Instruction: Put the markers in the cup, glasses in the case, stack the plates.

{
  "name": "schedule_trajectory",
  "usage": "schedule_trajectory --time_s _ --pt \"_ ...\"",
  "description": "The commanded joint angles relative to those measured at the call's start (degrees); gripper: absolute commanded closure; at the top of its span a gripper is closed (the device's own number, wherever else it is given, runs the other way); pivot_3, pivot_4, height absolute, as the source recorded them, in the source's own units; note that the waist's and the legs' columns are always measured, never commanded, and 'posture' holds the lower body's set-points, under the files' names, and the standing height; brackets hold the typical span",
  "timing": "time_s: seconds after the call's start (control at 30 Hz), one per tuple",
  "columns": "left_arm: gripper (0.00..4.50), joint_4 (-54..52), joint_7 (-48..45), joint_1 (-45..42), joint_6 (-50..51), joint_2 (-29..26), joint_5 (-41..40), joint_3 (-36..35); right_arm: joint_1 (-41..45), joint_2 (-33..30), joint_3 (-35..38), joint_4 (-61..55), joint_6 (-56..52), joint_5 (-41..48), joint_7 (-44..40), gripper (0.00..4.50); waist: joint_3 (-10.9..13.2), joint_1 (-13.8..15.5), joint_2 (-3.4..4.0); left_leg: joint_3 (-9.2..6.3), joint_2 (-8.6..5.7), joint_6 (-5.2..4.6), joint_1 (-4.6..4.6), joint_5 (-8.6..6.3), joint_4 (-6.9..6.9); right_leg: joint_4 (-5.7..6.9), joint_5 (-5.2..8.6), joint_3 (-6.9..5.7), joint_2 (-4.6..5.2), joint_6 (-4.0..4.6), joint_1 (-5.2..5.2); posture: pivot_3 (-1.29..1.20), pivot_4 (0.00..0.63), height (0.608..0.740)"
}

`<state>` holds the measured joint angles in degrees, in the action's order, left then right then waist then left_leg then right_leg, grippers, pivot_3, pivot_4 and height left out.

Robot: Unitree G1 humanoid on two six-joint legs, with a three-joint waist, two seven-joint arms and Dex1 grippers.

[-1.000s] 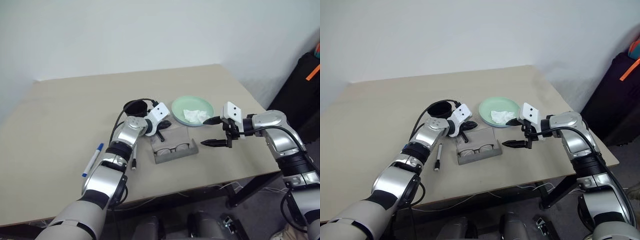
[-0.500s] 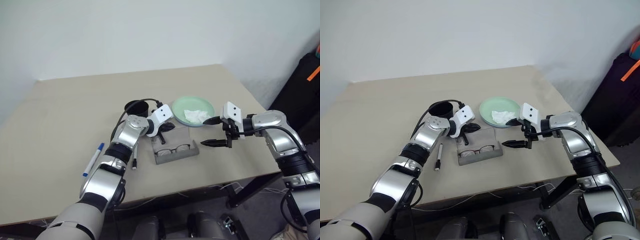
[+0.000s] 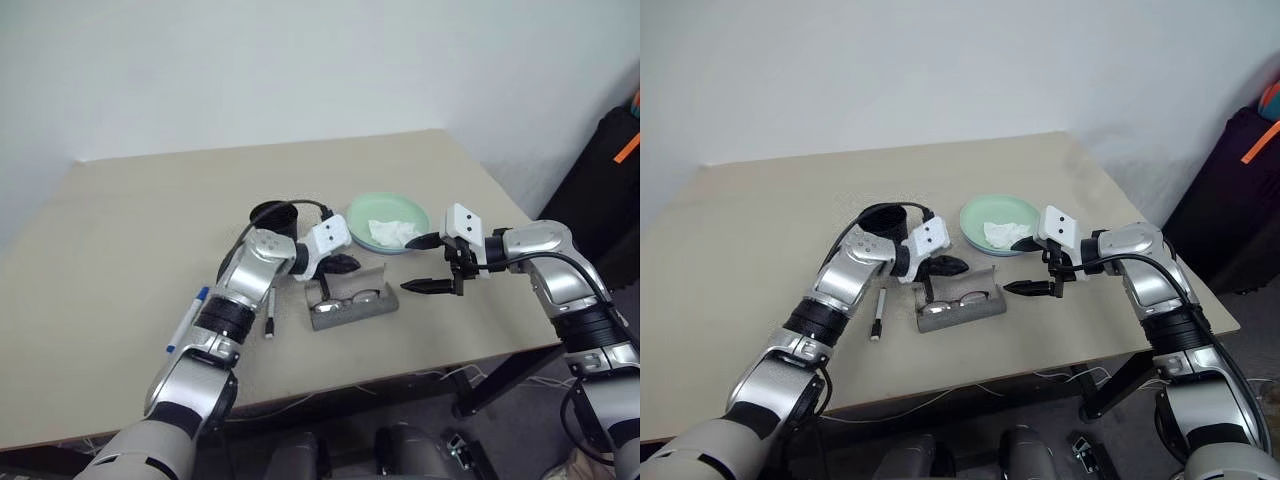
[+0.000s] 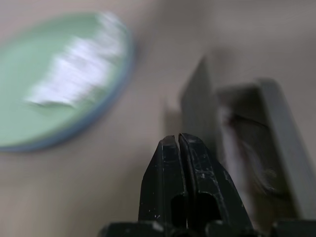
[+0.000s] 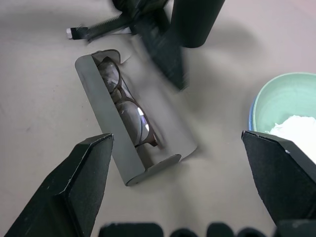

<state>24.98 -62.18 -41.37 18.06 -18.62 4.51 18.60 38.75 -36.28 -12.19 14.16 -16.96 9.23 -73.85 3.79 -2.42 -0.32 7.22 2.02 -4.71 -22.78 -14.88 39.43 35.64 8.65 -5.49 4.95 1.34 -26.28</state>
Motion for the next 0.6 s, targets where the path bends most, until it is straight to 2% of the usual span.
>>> schedule_trajectory --time_s 0.03,0.43,0.6 --pt "4.49 -3.2 -0.7 0.0 1.7 -0.8 -0.5 0.6 2.0 -0.1 0.8 -0.5 1.1 0.2 0.0 0.00 0.0 0.0 -0.02 0.00 0.01 0.00 0.00 0.00 0.01 0.01 0.00 0.00 0.00 0.00 -0.01 0.00 0.000 0.738" --pt "4.49 -8.1 -0.9 1.8 3.4 -2.4 -1.8 1.0 2.5 -0.1 0.7 0.4 1.6 0.0 -0.4 0.00 0.0 0.0 -0.01 -0.01 0.02 0.00 -0.03 -0.01 0.04 0.02 0.00 0.00 -0.01 0.00 -0.02 0.00 0.000 0.738" --pt "4.49 -13.4 -1.3 1.3 9.1 -4.0 -3.5 -0.7 2.4 -0.1 0.6 0.3 1.6 0.1 -0.5 0.00 0.0 0.0 -0.01 -0.01 0.02 0.00 -0.05 -0.01 0.06 0.01 0.00 0.00 -0.01 0.00 -0.03 0.00 0.000 0.738"
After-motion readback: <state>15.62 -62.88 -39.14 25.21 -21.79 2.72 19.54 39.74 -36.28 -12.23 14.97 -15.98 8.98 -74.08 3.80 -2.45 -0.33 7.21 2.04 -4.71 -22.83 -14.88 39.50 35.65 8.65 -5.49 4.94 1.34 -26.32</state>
